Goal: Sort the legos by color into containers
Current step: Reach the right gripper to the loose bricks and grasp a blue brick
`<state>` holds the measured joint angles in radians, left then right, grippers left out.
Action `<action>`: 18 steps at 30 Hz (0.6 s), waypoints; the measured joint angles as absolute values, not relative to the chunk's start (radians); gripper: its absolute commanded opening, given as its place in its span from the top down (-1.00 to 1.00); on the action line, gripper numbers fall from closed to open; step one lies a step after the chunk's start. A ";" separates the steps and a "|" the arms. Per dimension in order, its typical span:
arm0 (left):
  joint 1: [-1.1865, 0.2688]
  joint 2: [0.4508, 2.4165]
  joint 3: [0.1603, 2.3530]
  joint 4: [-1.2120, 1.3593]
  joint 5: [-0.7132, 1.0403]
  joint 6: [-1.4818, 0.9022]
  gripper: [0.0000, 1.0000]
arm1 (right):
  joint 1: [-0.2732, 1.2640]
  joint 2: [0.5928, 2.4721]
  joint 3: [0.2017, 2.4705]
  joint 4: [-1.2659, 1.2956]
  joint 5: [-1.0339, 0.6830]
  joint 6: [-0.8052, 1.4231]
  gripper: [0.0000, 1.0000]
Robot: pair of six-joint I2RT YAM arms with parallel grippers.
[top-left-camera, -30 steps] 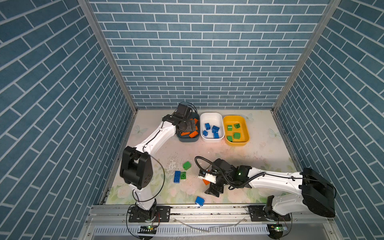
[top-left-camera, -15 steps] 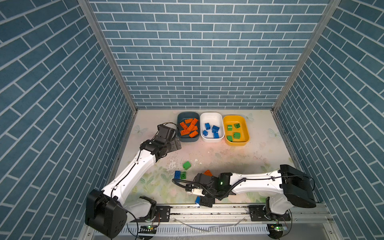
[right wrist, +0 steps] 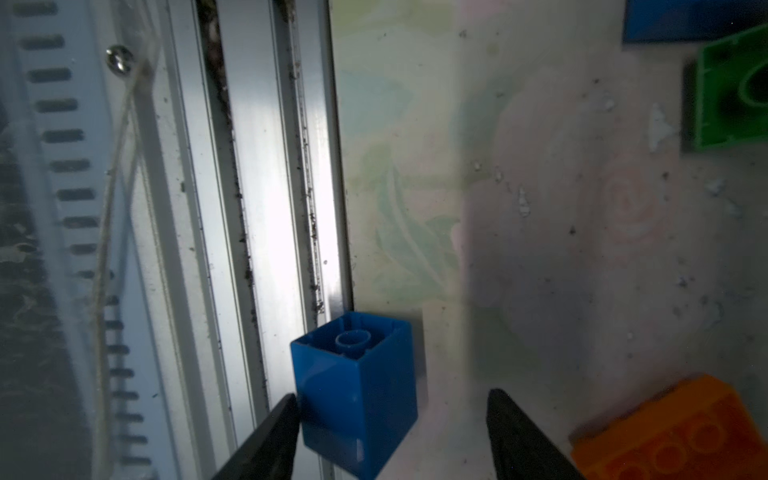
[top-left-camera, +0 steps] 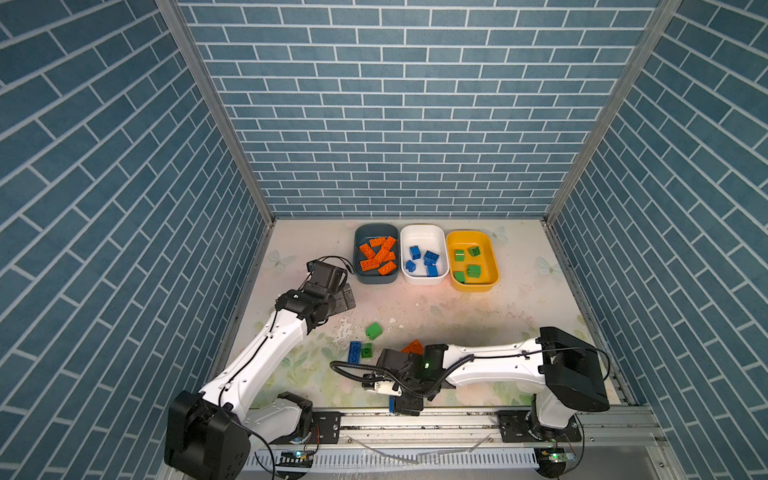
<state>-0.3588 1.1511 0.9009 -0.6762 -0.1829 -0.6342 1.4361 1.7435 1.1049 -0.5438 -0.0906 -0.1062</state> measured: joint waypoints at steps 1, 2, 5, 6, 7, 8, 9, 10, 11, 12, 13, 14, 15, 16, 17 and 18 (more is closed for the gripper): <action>-0.358 1.151 0.901 -0.677 -0.183 -0.634 -0.99 | 1.442 1.751 1.109 -0.548 -0.090 -0.107 -0.30; -0.358 1.151 0.901 -0.676 -0.183 -0.634 -0.99 | 1.446 1.757 1.110 -0.551 -0.091 -0.107 -0.27; -0.358 1.151 0.900 -0.676 -0.183 -0.634 -0.99 | 1.451 1.762 1.110 -0.557 -0.098 -0.108 -0.16; -0.358 1.151 0.898 -0.675 -0.183 -0.634 -0.99 | 1.451 1.762 1.110 -0.557 -0.101 -0.110 -0.12; -0.357 1.151 0.896 -0.675 -0.183 -0.634 -0.99 | 1.451 1.762 1.110 -0.557 -0.105 -0.111 -0.10; -0.357 1.151 0.891 -0.675 -0.183 -0.635 -0.99 | 1.451 1.762 1.110 -0.557 -0.110 -0.112 -0.06; -0.357 1.151 0.888 -0.676 -0.182 -0.635 -0.99 | 1.451 1.763 1.110 -0.557 -0.114 -0.113 -0.02; -0.357 1.151 0.885 -0.676 -0.181 -0.635 -0.99 | 1.450 1.763 1.110 -0.556 -0.120 -0.117 0.01; -0.357 1.151 0.884 -0.677 -0.179 -0.635 -0.99 | 1.449 1.763 1.110 -0.556 -0.127 -0.121 0.04; -0.357 1.151 0.884 -0.676 -0.179 -0.635 -0.99 | 1.448 1.765 1.110 -0.556 -0.134 -0.127 0.08; -0.357 1.151 0.884 -0.676 -0.178 -0.635 -0.99 | 1.447 1.766 1.110 -0.556 -0.140 -0.131 0.12; -0.357 1.151 0.883 -0.676 -0.176 -0.636 -0.99 | 1.447 1.769 1.110 -0.555 -0.147 -0.135 0.17; -0.357 1.151 0.882 -0.676 -0.174 -0.636 -0.99 | 1.447 1.770 1.110 -0.553 -0.154 -0.137 0.20; -0.357 1.151 0.881 -0.676 -0.173 -0.636 -0.99 | 1.447 1.770 1.110 -0.551 -0.158 -0.138 0.23; -0.357 1.151 0.878 -0.675 -0.171 -0.636 -0.99 | 1.446 1.769 1.110 -0.550 -0.164 -0.139 0.24; -0.356 1.151 0.875 -0.676 -0.169 -0.636 -0.99 | 1.446 1.769 1.110 -0.549 -0.168 -0.139 0.26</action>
